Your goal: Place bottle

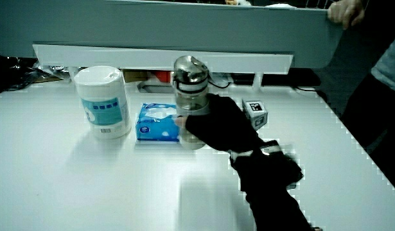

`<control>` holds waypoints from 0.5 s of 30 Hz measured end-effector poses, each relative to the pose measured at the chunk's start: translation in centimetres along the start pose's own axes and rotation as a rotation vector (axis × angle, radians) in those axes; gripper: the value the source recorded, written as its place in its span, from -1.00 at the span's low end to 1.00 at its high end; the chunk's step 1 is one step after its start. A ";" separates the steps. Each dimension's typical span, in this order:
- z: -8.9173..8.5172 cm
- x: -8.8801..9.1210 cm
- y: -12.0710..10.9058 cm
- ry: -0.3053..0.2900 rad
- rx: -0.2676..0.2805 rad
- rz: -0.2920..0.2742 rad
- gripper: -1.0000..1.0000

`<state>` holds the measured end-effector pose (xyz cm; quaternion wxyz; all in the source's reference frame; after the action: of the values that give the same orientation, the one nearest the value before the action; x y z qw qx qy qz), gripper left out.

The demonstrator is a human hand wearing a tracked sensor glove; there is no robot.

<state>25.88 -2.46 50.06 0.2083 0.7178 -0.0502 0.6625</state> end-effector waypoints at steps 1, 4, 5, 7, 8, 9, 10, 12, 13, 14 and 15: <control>0.2 0.3 0.1 0.003 0.015 -0.013 0.00; 0.8 1.3 0.2 0.005 0.045 -0.046 0.00; 1.1 1.7 0.3 0.002 0.056 -0.056 0.00; 1.4 2.6 0.3 0.001 0.070 -0.083 0.00; 1.5 2.9 0.2 0.010 0.078 -0.094 0.00; 1.8 3.5 0.1 0.012 0.090 -0.105 0.00; 1.9 3.8 0.0 0.018 0.097 -0.112 0.00; 2.1 4.4 -0.2 0.016 0.114 -0.133 0.00; 2.3 5.1 -0.3 0.015 0.120 -0.143 0.00; 2.5 5.5 -0.4 0.011 0.126 -0.157 0.00; 2.4 5.6 -0.5 0.022 0.132 -0.167 0.00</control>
<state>28.98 -1.79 55.34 0.2155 0.7242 0.0556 0.6527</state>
